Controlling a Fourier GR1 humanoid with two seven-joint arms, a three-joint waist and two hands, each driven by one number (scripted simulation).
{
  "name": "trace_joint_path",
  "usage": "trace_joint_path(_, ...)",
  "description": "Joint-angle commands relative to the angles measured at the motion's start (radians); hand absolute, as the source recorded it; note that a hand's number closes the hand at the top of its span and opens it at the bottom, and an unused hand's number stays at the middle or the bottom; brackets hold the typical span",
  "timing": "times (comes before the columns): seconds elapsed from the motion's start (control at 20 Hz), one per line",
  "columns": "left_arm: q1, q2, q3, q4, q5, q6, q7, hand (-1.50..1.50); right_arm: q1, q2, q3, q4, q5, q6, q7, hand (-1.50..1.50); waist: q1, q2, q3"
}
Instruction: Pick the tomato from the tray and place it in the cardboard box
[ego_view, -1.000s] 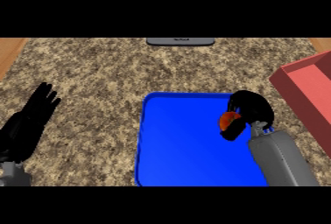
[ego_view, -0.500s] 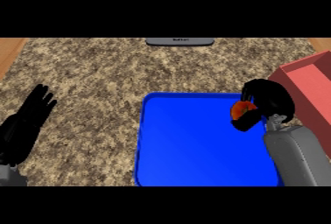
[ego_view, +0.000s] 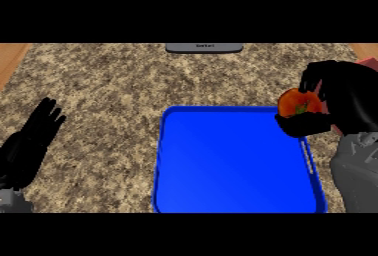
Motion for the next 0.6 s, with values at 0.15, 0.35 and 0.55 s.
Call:
trace_joint_path(0.15, 0.002, -0.021, -0.017, 0.008, -0.032, 0.014, -0.021, 0.0, -0.114, -0.049, -0.125, -0.138, 0.033, 0.062, 0.138, 1.5, 0.003, 0.003, 0.0)
trace_joint_path(0.35, -0.015, -0.012, -0.005, -0.001, -0.002, 0.001, 0.004, 0.0, -0.136, -0.1, -0.208, -0.105, 0.043, 0.075, 0.158, 1.5, 0.005, 0.004, 0.0)
trace_joint_path(0.55, 0.016, -0.039, -0.031, -0.038, -0.032, 0.023, 0.01, 0.0, -0.193, -0.194, -0.332, 0.009, -0.009, 0.071, 0.072, 1.5, 0.01, 0.005, 0.001)
